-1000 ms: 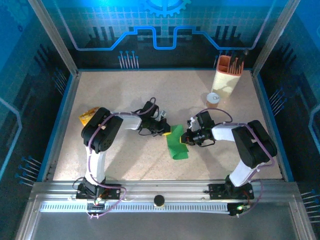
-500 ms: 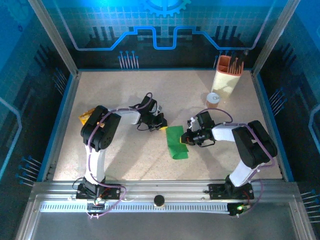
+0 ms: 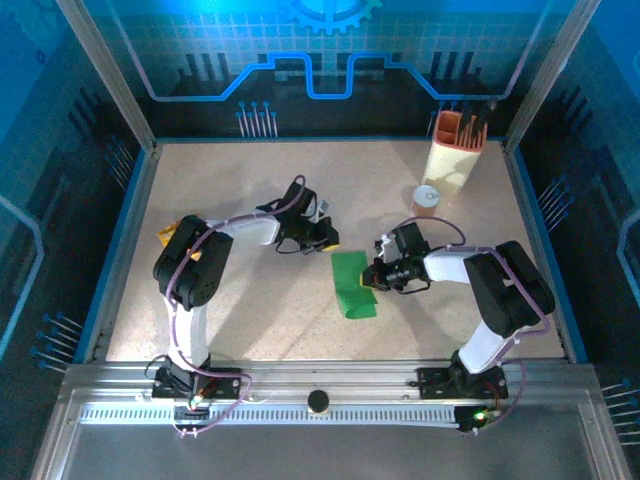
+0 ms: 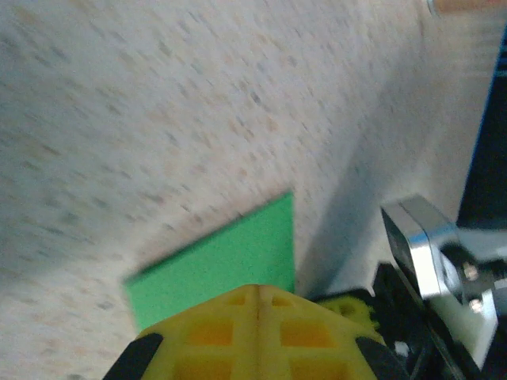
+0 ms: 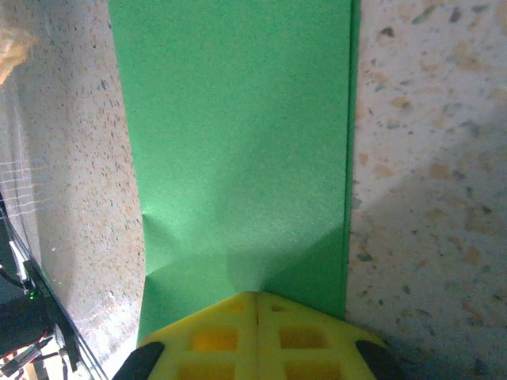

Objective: Fold a paper plane with a square sheet of paper (pick it up from the middle)

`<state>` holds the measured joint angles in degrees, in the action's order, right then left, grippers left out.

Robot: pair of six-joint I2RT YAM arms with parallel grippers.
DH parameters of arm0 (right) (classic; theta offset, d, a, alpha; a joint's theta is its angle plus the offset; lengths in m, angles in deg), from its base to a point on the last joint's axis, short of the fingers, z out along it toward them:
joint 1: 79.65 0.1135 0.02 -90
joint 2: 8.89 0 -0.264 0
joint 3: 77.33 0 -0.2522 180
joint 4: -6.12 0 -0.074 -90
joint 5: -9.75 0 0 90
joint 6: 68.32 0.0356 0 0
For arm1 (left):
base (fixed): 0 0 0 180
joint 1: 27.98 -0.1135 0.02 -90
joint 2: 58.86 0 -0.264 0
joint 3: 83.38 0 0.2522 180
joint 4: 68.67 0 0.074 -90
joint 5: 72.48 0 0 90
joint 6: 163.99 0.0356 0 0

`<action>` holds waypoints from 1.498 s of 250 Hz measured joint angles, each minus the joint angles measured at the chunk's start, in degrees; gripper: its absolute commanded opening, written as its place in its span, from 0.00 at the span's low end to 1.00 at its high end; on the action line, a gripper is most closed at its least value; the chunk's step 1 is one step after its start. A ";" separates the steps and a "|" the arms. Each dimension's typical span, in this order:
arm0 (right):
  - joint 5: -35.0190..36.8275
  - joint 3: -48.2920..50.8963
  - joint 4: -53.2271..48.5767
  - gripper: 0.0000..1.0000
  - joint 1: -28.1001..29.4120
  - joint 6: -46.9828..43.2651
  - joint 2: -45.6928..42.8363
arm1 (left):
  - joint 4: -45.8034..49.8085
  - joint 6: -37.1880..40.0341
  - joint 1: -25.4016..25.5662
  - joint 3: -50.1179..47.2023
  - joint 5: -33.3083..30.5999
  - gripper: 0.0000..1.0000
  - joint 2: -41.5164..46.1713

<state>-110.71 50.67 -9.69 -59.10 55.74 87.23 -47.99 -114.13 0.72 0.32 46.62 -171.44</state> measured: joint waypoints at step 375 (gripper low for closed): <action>0.22 0.04 -0.02 0.00 0.00 0.04 -0.13 | -6.19 -1.86 -0.57 -4.55 1.51 0.00 -1.05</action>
<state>-110.49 50.72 -9.71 -59.10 55.78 87.10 -54.18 -115.99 0.16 -4.23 48.13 -172.49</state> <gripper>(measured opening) 0.065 0.052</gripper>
